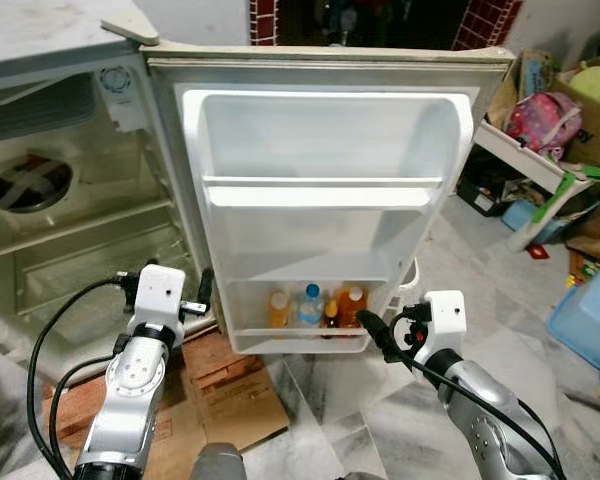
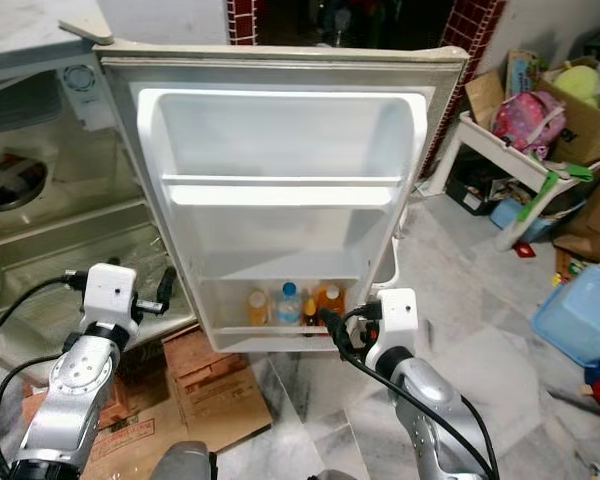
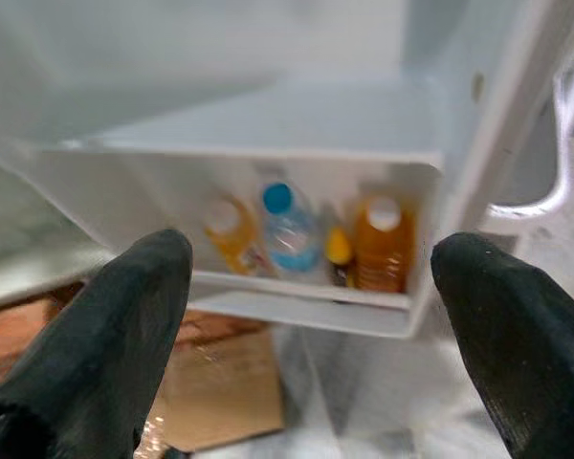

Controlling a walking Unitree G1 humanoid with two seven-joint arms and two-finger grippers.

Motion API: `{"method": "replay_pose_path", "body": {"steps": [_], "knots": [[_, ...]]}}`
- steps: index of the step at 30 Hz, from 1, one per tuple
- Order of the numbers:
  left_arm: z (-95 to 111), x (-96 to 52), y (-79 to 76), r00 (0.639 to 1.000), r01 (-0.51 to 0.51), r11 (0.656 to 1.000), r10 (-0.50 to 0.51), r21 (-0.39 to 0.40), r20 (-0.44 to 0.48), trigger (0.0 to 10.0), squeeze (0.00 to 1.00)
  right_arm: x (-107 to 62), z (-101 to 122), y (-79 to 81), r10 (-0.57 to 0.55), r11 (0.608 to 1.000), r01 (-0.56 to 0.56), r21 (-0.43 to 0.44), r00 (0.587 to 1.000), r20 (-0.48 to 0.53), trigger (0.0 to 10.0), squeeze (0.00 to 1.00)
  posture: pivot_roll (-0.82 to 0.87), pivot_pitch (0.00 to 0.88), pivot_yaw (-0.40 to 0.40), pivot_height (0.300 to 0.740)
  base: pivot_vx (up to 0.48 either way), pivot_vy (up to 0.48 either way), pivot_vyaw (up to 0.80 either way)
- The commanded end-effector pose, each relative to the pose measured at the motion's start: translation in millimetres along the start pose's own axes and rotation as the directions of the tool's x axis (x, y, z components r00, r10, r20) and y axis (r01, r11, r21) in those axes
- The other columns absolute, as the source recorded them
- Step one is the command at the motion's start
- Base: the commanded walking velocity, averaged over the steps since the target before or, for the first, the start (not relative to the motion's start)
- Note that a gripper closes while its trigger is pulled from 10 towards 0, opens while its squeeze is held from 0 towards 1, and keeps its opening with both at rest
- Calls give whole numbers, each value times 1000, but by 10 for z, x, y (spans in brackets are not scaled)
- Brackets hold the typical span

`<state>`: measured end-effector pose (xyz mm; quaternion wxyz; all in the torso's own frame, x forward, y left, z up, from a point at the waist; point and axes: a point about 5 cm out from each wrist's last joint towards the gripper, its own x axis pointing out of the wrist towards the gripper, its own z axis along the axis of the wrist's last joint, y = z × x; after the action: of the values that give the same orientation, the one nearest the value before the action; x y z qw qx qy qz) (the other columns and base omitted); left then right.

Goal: Restocking fridge

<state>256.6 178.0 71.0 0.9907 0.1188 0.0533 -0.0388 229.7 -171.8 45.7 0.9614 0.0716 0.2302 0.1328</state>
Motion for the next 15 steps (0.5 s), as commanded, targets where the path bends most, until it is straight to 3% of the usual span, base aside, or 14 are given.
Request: {"method": "replay_pose_path", "body": {"steps": [1, 4, 8, 12, 13, 15], "knots": [[-20, -11, 9, 1000, 5, 1000, -5, 12, -6, 10000, 0, -11, -6, -58, -27, 1000, 27, 1, 1000, 5, 10000, 0, 94, 0, -29, 740, 0, 0, 0], [-58, -23, -6, 999, 29, 999, -30, -16, -20, 10000, 0, -36, -30, -76, -39, 997, 39, -61, 999, 2, 10000, 0, 84, 0, -28, 740, 0, 0, 0], [-104, -78, -63, 999, 39, 999, -40, -16, -35, 10000, 0, -59, -69, -22, -54, 991, 54, -124, 999, 1, 10000, 0, 69, 0, -20, 740, 0, -285, 0], [-134, -96, -83, 998, 51, 999, -52, -16, -45, 10000, 0, -40, 23, 35, -14, 987, 28, -158, 996, 89, 10000, 0, 68, 0, -18, 740, 0, -395, 0], [-131, -89, -83, 998, 56, 998, -57, -16, -41, 10000, 0, -38, 60, 15, -39, 974, 64, -216, 992, 116, 10000, 0, 68, 0, -18, 740, 0, -405, 0], [-130, -65, -82, 997, 60, 998, -60, -18, -42, 10000, 0, -26, 86, -22, -53, 980, 76, -184, 991, 126, 10000, 0, 69, 0, -19, 740, 0, -480, 0]]}}
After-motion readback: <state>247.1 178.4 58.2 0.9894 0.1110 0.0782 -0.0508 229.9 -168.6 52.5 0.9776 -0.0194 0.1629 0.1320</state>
